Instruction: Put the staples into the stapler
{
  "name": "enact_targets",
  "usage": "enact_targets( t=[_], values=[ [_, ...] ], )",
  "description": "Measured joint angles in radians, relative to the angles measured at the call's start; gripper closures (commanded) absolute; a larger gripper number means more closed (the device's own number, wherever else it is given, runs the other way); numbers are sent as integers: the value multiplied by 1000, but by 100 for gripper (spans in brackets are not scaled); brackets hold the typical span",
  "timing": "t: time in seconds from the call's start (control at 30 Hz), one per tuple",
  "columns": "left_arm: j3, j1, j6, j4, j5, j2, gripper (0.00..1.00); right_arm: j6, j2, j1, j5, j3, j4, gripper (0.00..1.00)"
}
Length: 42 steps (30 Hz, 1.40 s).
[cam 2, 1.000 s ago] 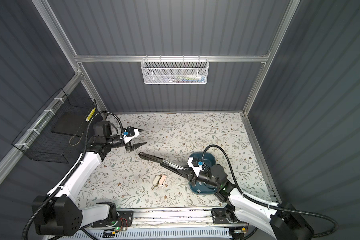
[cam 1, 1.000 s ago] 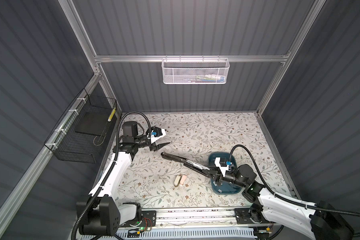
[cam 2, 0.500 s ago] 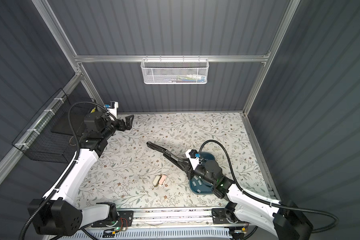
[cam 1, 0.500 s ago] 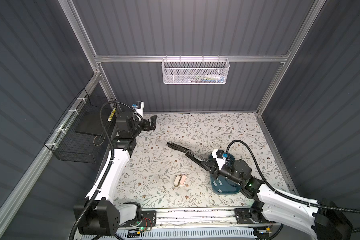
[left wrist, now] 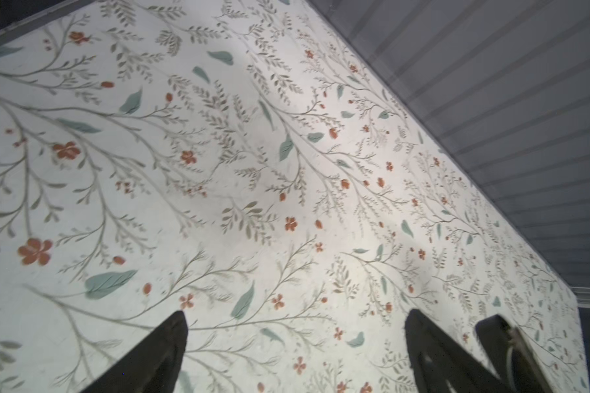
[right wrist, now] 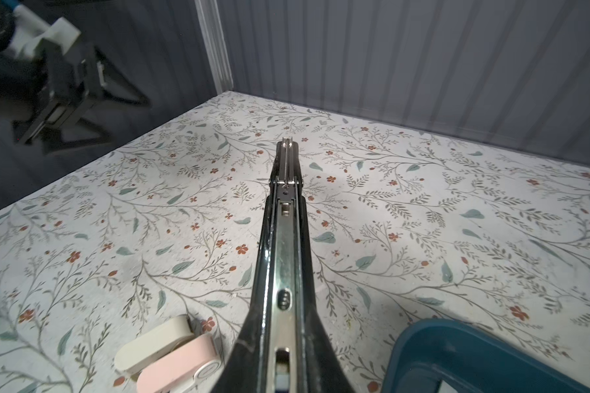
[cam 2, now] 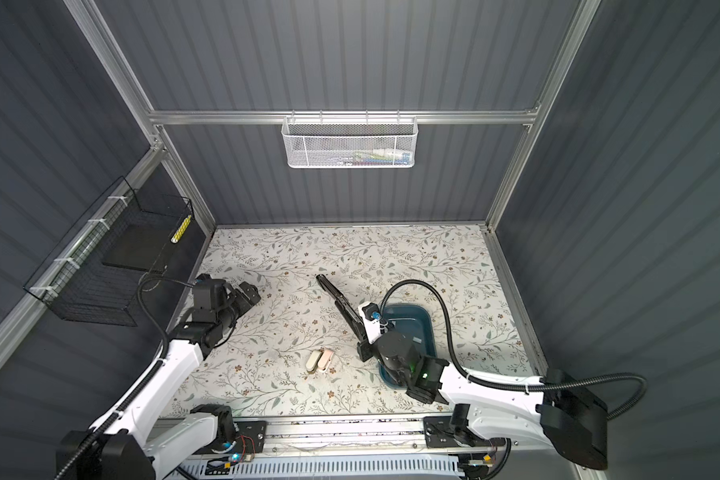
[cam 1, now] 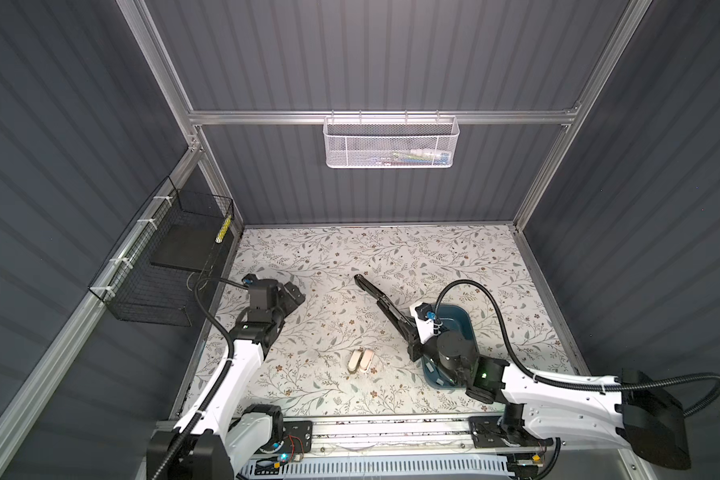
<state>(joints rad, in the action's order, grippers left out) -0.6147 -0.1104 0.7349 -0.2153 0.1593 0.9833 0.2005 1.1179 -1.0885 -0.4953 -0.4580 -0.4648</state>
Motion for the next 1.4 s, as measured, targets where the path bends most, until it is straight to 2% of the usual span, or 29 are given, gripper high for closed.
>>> enact_targets(
  t=[0.2,0.47,0.67,1.1,1.4],
  values=[
    [38,-2,-5,87,14,-68,0,89,156,-8,-140,-141,64,100],
    [38,-2,-20,156,-41,76,0,253,204,-35,-214,-157,151,100],
    [38,-2,-28,176,-72,85,0,315,321,-61,-267,-223,281,100],
    [38,-2,-38,209,-108,175,0,422,571,-123,-291,-303,299,100],
    [24,-2,-51,210,-130,200,0,458,609,-144,-337,-326,274,100]
  ],
)
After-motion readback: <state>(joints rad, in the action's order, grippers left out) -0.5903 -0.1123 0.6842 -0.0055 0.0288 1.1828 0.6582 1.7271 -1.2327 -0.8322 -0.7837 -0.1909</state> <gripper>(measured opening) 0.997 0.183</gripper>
